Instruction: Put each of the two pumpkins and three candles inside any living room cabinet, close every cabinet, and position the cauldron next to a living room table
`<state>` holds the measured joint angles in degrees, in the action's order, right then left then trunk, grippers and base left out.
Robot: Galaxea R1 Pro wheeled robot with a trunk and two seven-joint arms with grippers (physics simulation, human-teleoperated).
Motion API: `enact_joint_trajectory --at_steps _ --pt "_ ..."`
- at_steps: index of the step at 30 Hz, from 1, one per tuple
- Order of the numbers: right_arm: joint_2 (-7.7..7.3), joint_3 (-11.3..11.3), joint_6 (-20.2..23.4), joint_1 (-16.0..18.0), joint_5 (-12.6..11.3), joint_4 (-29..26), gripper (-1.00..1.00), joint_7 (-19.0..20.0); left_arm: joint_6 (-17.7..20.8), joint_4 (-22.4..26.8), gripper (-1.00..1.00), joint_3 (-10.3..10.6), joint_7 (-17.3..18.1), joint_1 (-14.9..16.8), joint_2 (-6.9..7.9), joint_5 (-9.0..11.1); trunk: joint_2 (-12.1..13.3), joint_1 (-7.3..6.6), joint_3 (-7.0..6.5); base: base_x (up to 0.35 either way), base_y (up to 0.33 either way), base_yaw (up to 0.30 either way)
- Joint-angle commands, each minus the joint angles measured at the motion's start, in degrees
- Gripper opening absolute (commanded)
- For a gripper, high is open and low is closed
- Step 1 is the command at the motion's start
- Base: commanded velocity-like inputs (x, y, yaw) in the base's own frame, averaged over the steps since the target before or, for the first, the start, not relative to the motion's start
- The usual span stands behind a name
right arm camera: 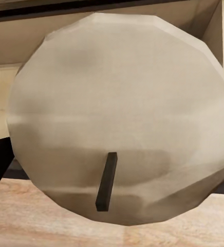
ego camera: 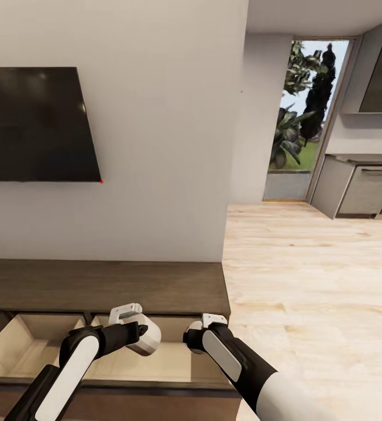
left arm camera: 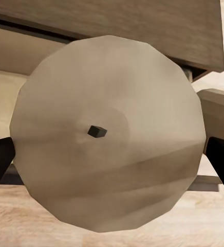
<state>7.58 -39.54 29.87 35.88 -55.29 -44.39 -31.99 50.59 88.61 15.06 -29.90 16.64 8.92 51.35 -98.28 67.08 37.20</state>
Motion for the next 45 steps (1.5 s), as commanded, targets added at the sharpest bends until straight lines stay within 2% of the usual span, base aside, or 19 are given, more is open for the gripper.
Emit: enact_joint_trajectory --at_steps 1,32,45 --pt "-0.02 -0.2 0.0 0.1 -0.4 -0.1 -1.0 -0.6 0.0 0.1 -1.0 0.1 -0.6 0.1 0.05 0.6 -0.4 0.22 0.24 0.0 0.0 0.0" --pt "-0.02 -0.2 -0.1 0.1 -0.4 0.0 -1.0 -0.6 -0.1 0.1 -1.0 0.1 -0.6 0.1 0.01 0.6 -12.9 7.03 5.81 0.0 0.0 0.0" --pt "-0.02 -0.2 -0.1 0.1 -0.5 0.2 -1.0 -0.6 -0.4 0.1 -1.0 0.3 -0.5 0.1 0.03 0.7 -12.9 7.03 5.81 0.007 -0.003 0.0"
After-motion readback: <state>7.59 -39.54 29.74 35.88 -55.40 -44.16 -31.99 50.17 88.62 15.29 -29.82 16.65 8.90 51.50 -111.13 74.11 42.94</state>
